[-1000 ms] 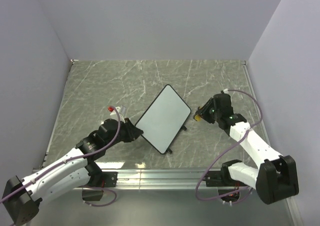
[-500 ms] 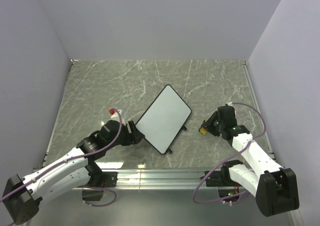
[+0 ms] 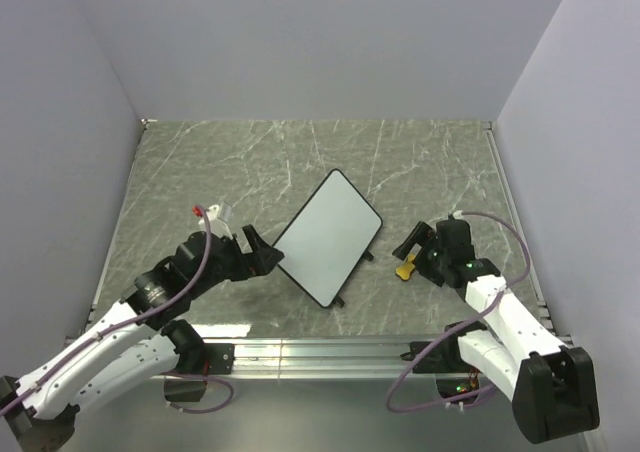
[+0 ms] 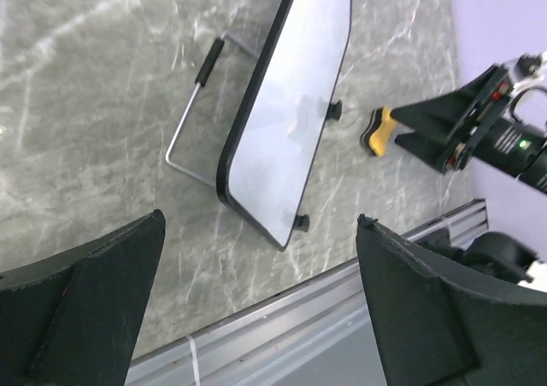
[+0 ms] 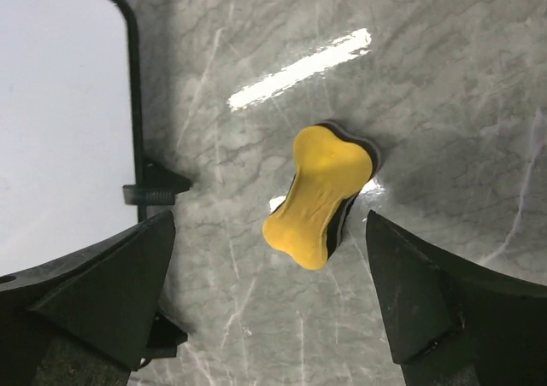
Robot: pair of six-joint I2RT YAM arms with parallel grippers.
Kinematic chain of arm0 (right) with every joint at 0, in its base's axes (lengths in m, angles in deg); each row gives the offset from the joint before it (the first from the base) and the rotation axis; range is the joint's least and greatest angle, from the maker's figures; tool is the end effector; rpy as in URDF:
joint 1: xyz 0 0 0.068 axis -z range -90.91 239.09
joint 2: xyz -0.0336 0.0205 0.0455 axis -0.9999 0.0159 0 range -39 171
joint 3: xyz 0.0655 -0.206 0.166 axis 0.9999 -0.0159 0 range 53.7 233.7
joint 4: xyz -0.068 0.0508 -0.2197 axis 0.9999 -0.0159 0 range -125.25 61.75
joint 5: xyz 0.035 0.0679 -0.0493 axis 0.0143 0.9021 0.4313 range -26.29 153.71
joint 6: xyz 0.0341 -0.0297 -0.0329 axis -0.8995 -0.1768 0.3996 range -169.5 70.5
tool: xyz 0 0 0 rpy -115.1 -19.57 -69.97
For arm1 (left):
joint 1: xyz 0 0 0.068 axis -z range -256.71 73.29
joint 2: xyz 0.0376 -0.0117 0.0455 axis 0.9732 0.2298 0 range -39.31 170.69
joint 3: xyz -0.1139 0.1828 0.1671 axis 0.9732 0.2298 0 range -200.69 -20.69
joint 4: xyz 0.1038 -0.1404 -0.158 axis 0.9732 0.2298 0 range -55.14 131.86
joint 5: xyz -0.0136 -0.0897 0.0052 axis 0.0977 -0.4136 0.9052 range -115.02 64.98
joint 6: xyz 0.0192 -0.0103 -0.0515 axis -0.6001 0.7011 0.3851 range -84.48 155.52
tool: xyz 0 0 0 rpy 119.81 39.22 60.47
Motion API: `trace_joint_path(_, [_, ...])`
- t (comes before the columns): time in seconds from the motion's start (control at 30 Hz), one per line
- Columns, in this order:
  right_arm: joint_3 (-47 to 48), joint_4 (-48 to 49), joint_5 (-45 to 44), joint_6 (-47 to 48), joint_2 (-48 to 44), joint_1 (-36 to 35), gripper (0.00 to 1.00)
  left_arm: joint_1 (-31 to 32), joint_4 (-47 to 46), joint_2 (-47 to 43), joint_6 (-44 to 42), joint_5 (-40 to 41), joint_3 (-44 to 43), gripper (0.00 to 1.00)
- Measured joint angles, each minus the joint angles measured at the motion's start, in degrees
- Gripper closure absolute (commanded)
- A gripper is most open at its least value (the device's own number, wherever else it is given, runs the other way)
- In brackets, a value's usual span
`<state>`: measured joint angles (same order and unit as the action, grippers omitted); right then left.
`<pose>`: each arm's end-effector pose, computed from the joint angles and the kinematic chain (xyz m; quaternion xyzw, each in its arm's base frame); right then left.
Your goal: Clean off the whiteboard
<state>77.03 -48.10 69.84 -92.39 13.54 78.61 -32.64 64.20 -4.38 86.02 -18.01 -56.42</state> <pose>0.1487 0.0318 0.1844 0.2431 0.9036 0.2017 0.2895 0.0885 -0.0791 0.2739 -0.0792 0.8549 -0.3391 0.3846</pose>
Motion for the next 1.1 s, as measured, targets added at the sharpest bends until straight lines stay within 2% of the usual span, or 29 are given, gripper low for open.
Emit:
trace_joint_path(0.23, [5.3,-5.5,1.1,2.0,-5.6,0.0,0.00,0.0,6.0,1.8,-1.5,5.0,-10.1,0.01])
trace_joint_path(0.63, [26.0,-16.6,2.3,9.2,-16.6,0.0,0.00,0.0,8.7,13.2,-9.3,15.4,-22.4,0.01])
trace_joint_path(0.9, [31.2,-21.7,2.8,12.2,-22.0,0.0,0.00,-0.7,7.2,17.4,-14.9,16.7,-24.3,0.01])
trace_joint_path(1.1, [31.1,-23.8,2.6,13.4,-29.2,0.0,0.00,-5.4,4.9,19.3,-16.9,13.4,-24.4,0.01])
